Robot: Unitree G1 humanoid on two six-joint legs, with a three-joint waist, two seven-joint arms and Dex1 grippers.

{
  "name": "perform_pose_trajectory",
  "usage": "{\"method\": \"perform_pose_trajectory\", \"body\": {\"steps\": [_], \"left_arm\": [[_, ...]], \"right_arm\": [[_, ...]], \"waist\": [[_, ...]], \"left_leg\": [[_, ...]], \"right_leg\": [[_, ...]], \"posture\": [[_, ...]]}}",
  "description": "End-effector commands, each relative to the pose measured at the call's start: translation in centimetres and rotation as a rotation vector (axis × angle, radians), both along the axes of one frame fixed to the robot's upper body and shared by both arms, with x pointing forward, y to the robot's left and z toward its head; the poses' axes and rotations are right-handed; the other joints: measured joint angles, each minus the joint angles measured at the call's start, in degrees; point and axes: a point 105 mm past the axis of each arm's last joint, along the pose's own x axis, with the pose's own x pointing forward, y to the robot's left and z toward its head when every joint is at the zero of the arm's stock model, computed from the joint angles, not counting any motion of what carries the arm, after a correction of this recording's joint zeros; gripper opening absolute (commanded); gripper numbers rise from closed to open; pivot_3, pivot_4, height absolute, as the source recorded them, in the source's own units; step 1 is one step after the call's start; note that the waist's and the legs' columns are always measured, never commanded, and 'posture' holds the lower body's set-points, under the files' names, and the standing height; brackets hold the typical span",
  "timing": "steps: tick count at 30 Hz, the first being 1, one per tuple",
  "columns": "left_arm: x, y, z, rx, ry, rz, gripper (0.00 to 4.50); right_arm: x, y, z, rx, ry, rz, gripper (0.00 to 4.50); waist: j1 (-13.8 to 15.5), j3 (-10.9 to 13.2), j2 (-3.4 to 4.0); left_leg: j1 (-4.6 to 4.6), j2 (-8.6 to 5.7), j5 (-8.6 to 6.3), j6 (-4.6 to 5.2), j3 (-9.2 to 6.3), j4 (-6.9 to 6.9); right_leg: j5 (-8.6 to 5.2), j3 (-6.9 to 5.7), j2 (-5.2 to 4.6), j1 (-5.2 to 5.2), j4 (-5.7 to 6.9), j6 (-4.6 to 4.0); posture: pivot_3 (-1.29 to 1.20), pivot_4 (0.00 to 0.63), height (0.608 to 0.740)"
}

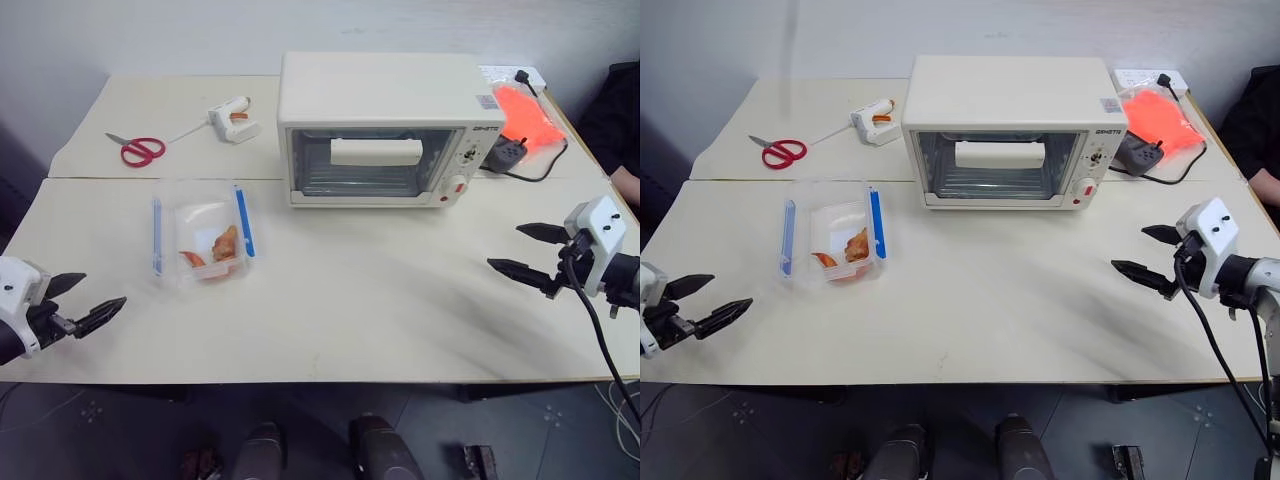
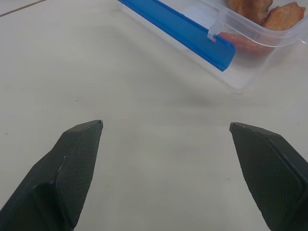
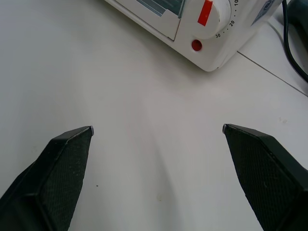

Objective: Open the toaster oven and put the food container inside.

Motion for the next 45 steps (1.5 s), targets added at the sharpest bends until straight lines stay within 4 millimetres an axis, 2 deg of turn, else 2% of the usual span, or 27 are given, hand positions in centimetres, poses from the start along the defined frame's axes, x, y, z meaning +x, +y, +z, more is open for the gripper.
{"method": "perform_pose_trajectory", "body": {"steps": [1, 15, 17, 21, 26, 29, 31, 34, 36, 39, 41, 45], "left_arm": [[-0.2, -0.1, 0.9, 0.005, -0.015, -0.010, 4.49], [-0.6, -0.2, 1.2, -0.079, 0.023, 0.012, 4.49], [-0.7, -0.5, 1.0, -0.054, 0.032, -0.007, 4.49], [-0.5, 0.2, 0.0, 0.035, 0.049, 0.021, 4.49], [-0.2, -0.9, 0.5, -0.019, 0.027, -0.021, 4.49], [0.1, -2.6, 2.4, -0.121, 0.003, -0.091, 4.49], [-0.3, -5.4, 4.2, -0.186, 0.018, -0.241, 4.49], [-2.0, -10.2, 7.5, -0.238, 0.078, -0.541, 4.49], [-2.7, -12.1, 9.2, -0.243, 0.095, -0.678, 4.49], [-2.4, -14.1, 11.6, -0.238, 0.072, -0.794, 4.49], [-0.7, -15.5, 12.8, -0.188, 0.004, -0.827, 4.49], [4.4, -17.7, 14.3, -0.145, -0.169, -0.762, 4.49]], "right_arm": [[-0.1, -0.1, 1.2, -0.026, -0.036, 0.003, 4.50], [0.2, 0.0, 0.9, -0.003, -0.020, -0.011, 4.50], [0.3, 0.0, 0.9, -0.007, -0.019, -0.014, 4.50], [0.2, 0.1, 0.4, -0.030, -0.012, -0.013, 4.50], [0.2, 0.3, 0.6, -0.017, -0.027, -0.016, 4.50], [0.4, 0.7, 1.1, 0.009, -0.046, -0.026, 4.50], [0.1, 1.9, 1.7, 0.054, -0.056, 0.000, 4.50], [-0.5, 4.4, 2.6, 0.095, -0.067, 0.074, 4.50], [-0.7, 5.9, 3.1, 0.107, -0.077, 0.115, 4.50], [-0.5, 7.6, 3.8, 0.122, -0.098, 0.156, 4.50], [0.4, 8.9, 4.4, 0.154, -0.125, 0.174, 4.50], [3.1, 10.6, 4.9, 0.201, -0.173, 0.154, 4.50]], "waist": [[0.02, 0.00, 0.00], [0.02, 0.00, 0.00], [0.04, 0.00, 0.00], [0.02, 0.00, 0.00], [0.05, 0.00, 0.00], [0.05, 0.00, 0.00], [0.07, 0.00, -0.01], [0.05, 0.01, -0.03], [0.06, 0.03, 0.01], [0.00, 0.08, 0.11], [0.01, 0.09, 0.11], [0.00, 0.08, 0.12]], "left_leg": [[0.00, 0.00, 0.00, 0.00, 0.00, 0.00], [0.00, 0.00, 0.00, 0.00, -0.01, 0.00], [0.00, 0.00, 0.00, 0.00, -0.01, 0.00], [0.00, -0.01, 0.00, 0.00, -0.01, 0.00], [0.00, -0.01, 0.00, 0.00, -0.01, 0.00], [0.00, -0.01, 0.00, 0.00, -0.01, 0.00], [-0.01, -0.01, 0.00, 0.00, -0.03, 0.00], [-0.06, 0.01, 0.00, -0.01, -0.12, 0.00], [-0.07, 0.00, 0.01, -0.04, -0.18, 0.00], [0.00, -0.05, 0.01, -0.04, -0.18, 0.00], [0.03, -0.05, 0.02, -0.04, -0.18, 0.00], [0.08, -0.17, 0.11, -0.07, -0.25, 0.06]], "right_leg": [[0.00, 0.00, 0.00, 0.00, 0.00, 0.00], [0.00, 0.00, 0.00, 0.00, 0.00, 0.00], [0.00, 0.00, -0.01, 0.00, 0.00, 0.00], [0.00, 0.00, -0.01, 0.00, -0.04, 0.00], [0.00, 0.00, -0.01, 0.01, -0.04, 0.00], [0.00, -0.01, -0.01, 0.01, -0.04, 0.00], [0.00, -0.03, -0.03, 0.02, -0.04, 0.00], [0.00, -0.10, -0.01, 0.02, -0.03, 0.00], [0.00, -0.13, -0.02, 0.02, -0.05, 0.00], [0.00, -0.13, -0.02, 0.12, -0.10, 0.00], [0.00, -0.13, 0.01, 0.14, -0.09, 0.00], [0.01, -0.18, 0.28, 0.23, -0.04, 0.02]], "posture": [[0.00, 0.150, 0.740], [0.00, 0.150, 0.740], [0.00, 0.150, 0.740], [0.00, 0.150, 0.740], [0.00, 0.150, 0.740], [0.00, 0.150, 0.740], [0.00, 0.150, 0.740], [0.00, 0.150, 0.740], [0.00, 0.150, 0.740], [0.00, 0.150, 0.740], [0.00, 0.150, 0.740], [0.00, 0.150, 0.740]]}}
